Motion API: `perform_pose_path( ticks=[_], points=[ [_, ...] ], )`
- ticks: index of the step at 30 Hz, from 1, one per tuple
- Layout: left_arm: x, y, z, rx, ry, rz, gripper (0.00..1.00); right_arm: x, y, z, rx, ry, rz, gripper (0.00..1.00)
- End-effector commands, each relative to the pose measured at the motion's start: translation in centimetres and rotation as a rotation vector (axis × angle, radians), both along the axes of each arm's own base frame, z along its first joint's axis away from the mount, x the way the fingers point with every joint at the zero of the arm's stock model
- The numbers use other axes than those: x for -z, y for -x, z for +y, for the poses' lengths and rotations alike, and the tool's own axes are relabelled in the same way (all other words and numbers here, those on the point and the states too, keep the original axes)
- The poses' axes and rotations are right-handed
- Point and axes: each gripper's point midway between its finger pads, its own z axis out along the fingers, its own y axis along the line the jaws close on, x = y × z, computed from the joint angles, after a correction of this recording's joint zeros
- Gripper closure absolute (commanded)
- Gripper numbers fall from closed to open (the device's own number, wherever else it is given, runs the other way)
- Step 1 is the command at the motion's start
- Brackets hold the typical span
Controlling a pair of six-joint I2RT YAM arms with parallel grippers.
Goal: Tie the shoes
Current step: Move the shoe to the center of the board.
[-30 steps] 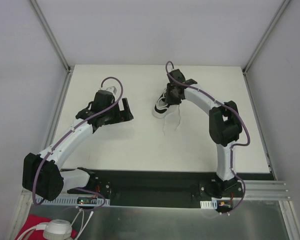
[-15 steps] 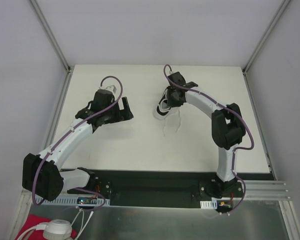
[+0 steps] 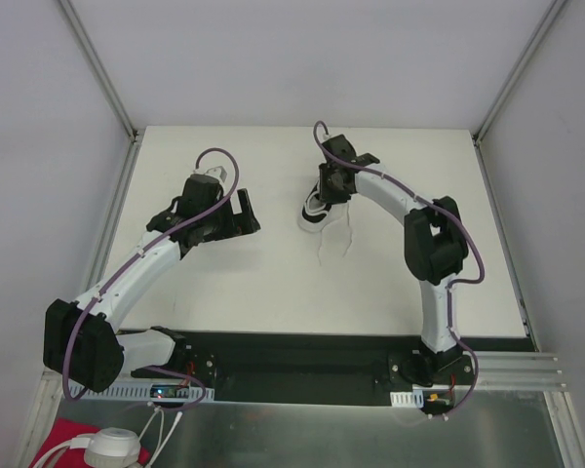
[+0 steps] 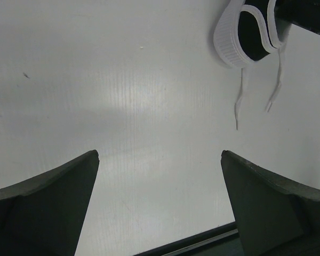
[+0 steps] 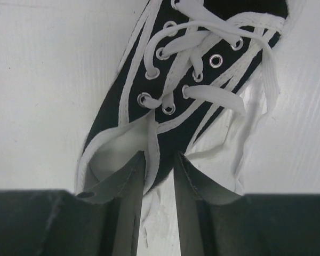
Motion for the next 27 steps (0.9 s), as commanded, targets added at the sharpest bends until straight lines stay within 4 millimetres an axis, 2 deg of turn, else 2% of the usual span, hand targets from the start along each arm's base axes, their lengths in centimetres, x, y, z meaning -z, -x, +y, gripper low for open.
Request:
perform_pose_path(
  ticks=[1,4,7,13,15,21,27],
  points=[
    [-0.5,0.4,0.4,-0.031,0.004,-0.002,0.01,0.2,0.1,0.9,-0.006,-0.022,0.038,0.72],
    [-0.5,0.4,0.7,-0.038,-0.005,-0.005,0.01,0.4,0.4,1.1,-0.017,-0.033,0.049,0.83],
    [-0.4,0.3,0.7,-0.042,-0.010,-0.002,0.01,0.4,0.9,0.9,-0.026,-0.032,0.051,0.99],
    [0.7,0.4,0.0,-0.035,0.005,0.069,0.01,-0.7,2.3,1.5,-0.109,-0.091,0.018,0.99],
    [0.8,0.3,-0.1,-0.036,0.003,0.078,0.01,-1.8,2.9,1.6,-0.155,-0.096,-0.006,0.99],
    [0.2,-0.3,-0.2,-0.036,0.001,0.066,0.01,-2.3,6.2,1.9,-0.258,-0.102,0.013,0.99],
    [-0.6,-1.0,-0.6,-0.025,0.001,0.061,0.01,-1.8,9.6,4.4,-0.374,-0.126,0.049,0.99]
  ],
)
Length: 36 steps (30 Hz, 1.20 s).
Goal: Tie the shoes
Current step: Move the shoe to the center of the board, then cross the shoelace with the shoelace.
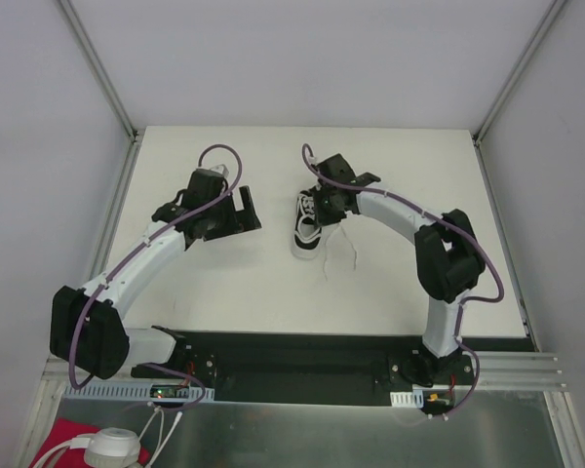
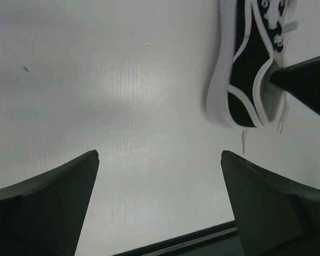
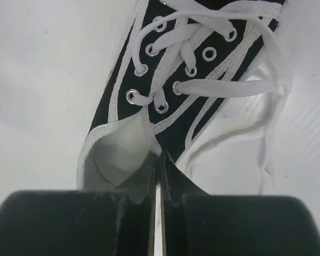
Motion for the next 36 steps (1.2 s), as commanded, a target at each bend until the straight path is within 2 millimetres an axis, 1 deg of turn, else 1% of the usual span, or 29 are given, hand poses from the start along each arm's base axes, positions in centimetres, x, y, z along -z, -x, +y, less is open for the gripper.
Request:
perform_pose_path(
  ticks=[1,4,5,6,8,9,10,11,13,14,15,16,17,18,19,20,22,23,24,25,26,27,29,30,33,34,35,36],
  points=[
    [-1.6,-0.8,-0.6,0.003,0.018,-0.011,0.01,-2.1,3.3,2.8,-0.135,-0.069,0.012,0.99],
    [-1.8,-1.1,-0.9,0.017,0.021,-0.007,0.01,-1.8,3.8,3.3,-0.142,-0.062,0.015,0.99],
    [-1.7,-1.3,-1.1,0.021,0.024,-0.002,0.01,-1.5,3.6,3.2,-0.107,-0.060,0.024,0.96],
    [-1.6,-1.5,-1.2,0.018,0.025,0.003,0.01,-1.5,3.5,3.3,-0.095,-0.056,0.027,0.79],
    [-1.3,-1.9,-1.6,0.024,0.030,0.023,0.01,-1.6,3.3,3.2,-0.077,-0.063,0.031,0.27],
    [-1.3,-2.0,-2.1,0.040,0.041,0.033,0.01,-2.0,3.1,3.2,-0.072,-0.072,0.021,0.23],
    [-1.3,-2.3,-2.3,0.049,0.048,0.037,0.01,-2.4,2.9,3.2,-0.064,-0.080,0.014,0.22],
    [-1.3,-2.9,-2.7,0.058,0.049,0.045,0.01,-3.3,2.6,3.0,-0.050,-0.088,-0.010,0.21],
    [-1.2,-3.3,-3.0,0.074,0.040,0.051,0.01,-4.5,2.1,2.4,-0.022,-0.100,-0.037,0.21],
    [-1.3,-4.1,-3.2,0.077,0.036,0.052,0.01,-5.9,1.9,2.1,-0.006,-0.116,-0.069,0.19],
    [-1.4,-4.5,-3.3,0.084,0.030,0.050,0.01,-6.6,1.5,1.9,0.008,-0.132,-0.090,0.18],
    [-1.4,-4.7,-3.6,0.094,0.031,0.056,0.01,-6.8,1.5,1.3,0.024,-0.131,-0.097,0.17],
    [-1.6,-5.5,-4.0,0.100,0.036,0.051,0.01,-8.0,1.3,0.7,0.044,-0.141,-0.136,0.16],
    [-1.6,-5.9,-4.3,0.110,0.040,0.052,0.01,-8.5,1.1,0.3,0.058,-0.147,-0.152,0.15],
    [-1.7,-6.1,-4.9,0.126,0.056,0.059,0.01,-8.7,0.9,-0.4,0.079,-0.146,-0.163,0.15],
    [-1.6,-6.8,-5.5,0.131,0.067,0.069,0.03,-8.9,1.2,-1.2,0.099,-0.144,-0.173,0.14],
    [-1.5,-7.3,-6.3,0.141,0.098,0.087,0.04,-9.0,0.9,-2.5,0.149,-0.152,-0.188,0.10],
    [-1.1,-7.9,-7.2,0.160,0.117,0.107,0.07,-8.9,1.4,-3.5,0.168,-0.149,-0.190,0.09],
    [-1.0,-8.2,-7.8,0.177,0.130,0.115,0.09,-8.8,1.4,-4.0,0.183,-0.154,-0.194,0.09],
    [-0.9,-8.4,-8.2,0.186,0.137,0.123,0.10,-8.6,1.3,-4.9,0.213,-0.156,-0.190,0.09],
    [-0.7,-9.1,-8.7,0.194,0.143,0.124,0.10,-9.0,1.5,-5.5,0.227,-0.166,-0.194,0.09],
    [-0.6,-9.4,-9.0,0.204,0.140,0.121,0.14,-8.1,1.8,-6.4,0.248,-0.158,-0.176,0.09],
    [-0.4,-10.4,-9.7,0.216,0.138,0.120,0.18,-8.0,2.2,-7.2,0.267,-0.170,-0.168,0.09],
    [-0.3,-10.5,-9.9,0.235,0.140,0.122,0.20,-7.5,2.4,-7.9,0.284,-0.167,-0.149,0.09],
    [0.8,-11.0,-10.5,0.262,0.113,0.135,0.27,-7.8,2.9,-8.6,0.301,-0.175,-0.152,0.09],
    [0.5,-11.3,-10.8,0.273,0.109,0.125,0.28,-7.6,3.0,-8.7,0.301,-0.171,-0.150,0.09],
    [1.5,-11.3,-11.0,0.279,0.098,0.145,0.29,-7.6,3.1,-8.8,0.304,-0.167,-0.150,0.09],
    [1.8,-11.4,-11.1,0.286,0.082,0.150,0.31,-7.6,3.1,-8.9,0.306,-0.166,-0.148,0.09]
  ],
)
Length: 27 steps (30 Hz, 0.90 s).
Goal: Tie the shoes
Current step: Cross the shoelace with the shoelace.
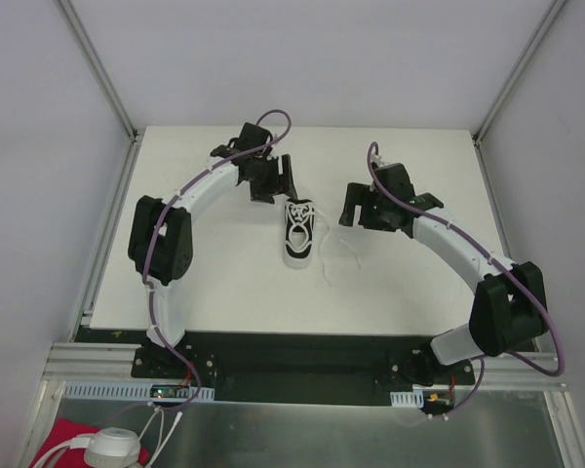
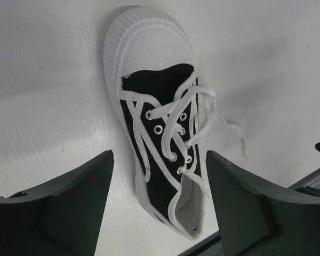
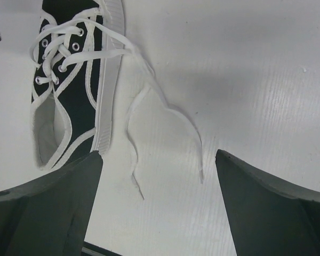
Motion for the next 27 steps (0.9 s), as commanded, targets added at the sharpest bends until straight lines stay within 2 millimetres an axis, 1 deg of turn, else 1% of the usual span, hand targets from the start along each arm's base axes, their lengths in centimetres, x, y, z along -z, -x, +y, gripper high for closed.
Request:
perform_pose_path(
  ticks=[1,2,4,6,10,13,18,22,24,27],
  points=[
    [-0.6,-0.3,-1.5,0.077,-0.020,-0.018,0.33,-2.2,0.0,0.1,0.016,-0.039,-0.048,0.09],
    [0.4,-0.2,-2.0,0.090,-0.034,-0.001,0.35,-2.2,0.0,0.2,0.017,-0.040,-0.045,0.09],
    [1.1,-0.3,-2.5,0.099,-0.056,0.011,0.37,-2.1,-0.1,0.3,0.012,-0.042,-0.039,0.09],
    [1.6,0.0,-3.1,0.118,-0.068,0.018,0.37,-2.0,-0.1,0.4,0.011,-0.042,-0.033,0.09],
    [2.5,0.0,-3.4,0.127,-0.112,0.021,0.37,-1.9,0.1,0.4,0.006,-0.039,-0.027,0.09],
    [3.0,-0.4,-3.5,0.130,-0.148,0.018,0.41,-1.6,0.2,0.3,0.004,-0.036,-0.019,0.10],
    [3.1,-1.1,-3.6,0.134,-0.185,-0.001,0.47,-1.3,0.3,0.3,0.007,-0.034,-0.011,0.10],
    [3.3,-1.2,-3.5,0.121,-0.195,0.002,0.48,-1.2,0.4,0.4,0.003,-0.035,-0.007,0.10],
    [3.2,-1.2,-3.7,0.125,-0.188,0.000,0.53,-1.1,0.4,0.4,0.004,-0.035,-0.004,0.10],
    [3.8,-1.0,-4.1,0.138,-0.192,0.009,0.60,-1.1,0.4,0.4,0.005,-0.036,-0.003,0.10]
  ],
)
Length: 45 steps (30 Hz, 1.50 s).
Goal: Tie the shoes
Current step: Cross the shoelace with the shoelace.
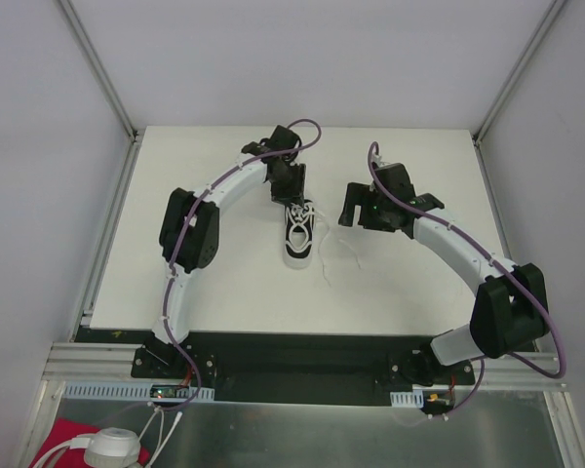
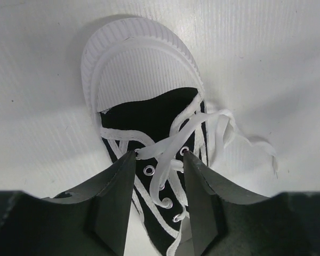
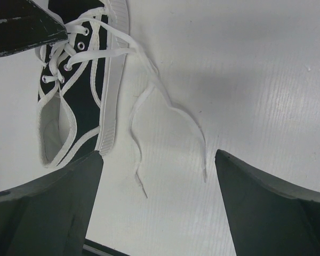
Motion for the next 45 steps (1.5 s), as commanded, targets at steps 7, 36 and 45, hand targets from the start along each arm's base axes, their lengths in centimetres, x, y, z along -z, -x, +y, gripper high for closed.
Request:
perform_pose_path(
  ticks=[7,36,45],
  points=[
    [-2.4,0.1,-0.4,0.006,-0.002,-0.042,0.86,-0.4,0.1,0.3,0.003,-0.019,-0.002,0.10],
    [-8.1,3.9,5.2,-0.114,-0.034,-0.178,1.00,1.6,-4.0,7.5,-0.243,-0.022,-0.057,0.33],
    [-7.3,4.0,5.4,-0.126,-0.001,-0.150,1.00,4.1,-2.1,6.3,-0.175,0.009,0.013,0.39]
  ],
)
